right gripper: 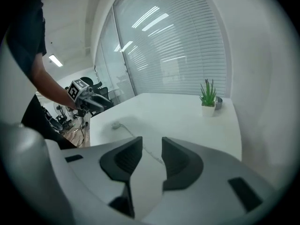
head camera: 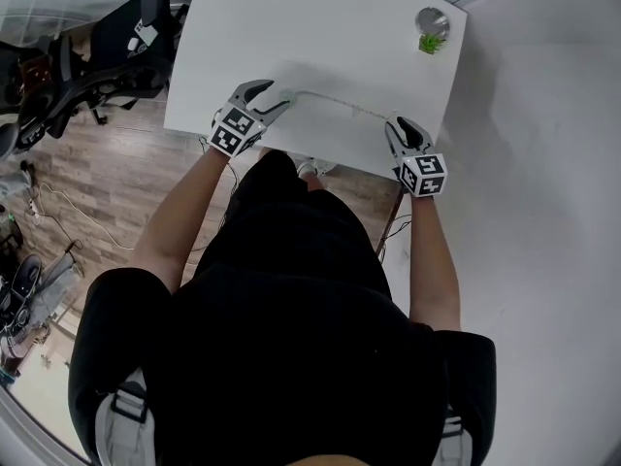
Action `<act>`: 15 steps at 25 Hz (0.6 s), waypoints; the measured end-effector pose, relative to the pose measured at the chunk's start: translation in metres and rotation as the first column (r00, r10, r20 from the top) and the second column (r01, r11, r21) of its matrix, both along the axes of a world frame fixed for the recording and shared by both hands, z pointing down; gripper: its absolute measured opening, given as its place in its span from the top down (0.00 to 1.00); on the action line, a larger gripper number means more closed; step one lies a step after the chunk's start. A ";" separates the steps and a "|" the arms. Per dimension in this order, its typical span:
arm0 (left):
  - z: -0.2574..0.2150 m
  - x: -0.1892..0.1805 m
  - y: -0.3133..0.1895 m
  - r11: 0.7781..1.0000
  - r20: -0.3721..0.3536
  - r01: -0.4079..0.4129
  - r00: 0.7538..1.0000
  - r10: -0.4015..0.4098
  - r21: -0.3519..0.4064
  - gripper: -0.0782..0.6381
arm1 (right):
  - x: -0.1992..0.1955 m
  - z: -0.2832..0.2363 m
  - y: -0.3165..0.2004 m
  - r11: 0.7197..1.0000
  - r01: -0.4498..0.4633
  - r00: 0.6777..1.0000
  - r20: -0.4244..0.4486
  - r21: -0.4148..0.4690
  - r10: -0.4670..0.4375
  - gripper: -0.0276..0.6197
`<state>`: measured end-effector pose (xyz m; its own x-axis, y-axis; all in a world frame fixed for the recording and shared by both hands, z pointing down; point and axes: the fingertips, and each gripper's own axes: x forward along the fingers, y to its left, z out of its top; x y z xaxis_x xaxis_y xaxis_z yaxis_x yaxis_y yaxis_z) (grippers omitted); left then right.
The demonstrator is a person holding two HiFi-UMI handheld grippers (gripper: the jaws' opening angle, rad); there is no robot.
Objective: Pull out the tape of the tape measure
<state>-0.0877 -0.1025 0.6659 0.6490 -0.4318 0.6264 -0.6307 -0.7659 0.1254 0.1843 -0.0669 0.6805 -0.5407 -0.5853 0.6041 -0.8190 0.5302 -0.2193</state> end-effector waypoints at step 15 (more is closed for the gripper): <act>-0.164 0.039 -0.010 0.960 -0.242 0.085 0.970 -0.019 0.266 0.57 | -0.060 -0.162 -0.019 0.952 0.015 0.982 0.176 0.306 -0.072 0.83</act>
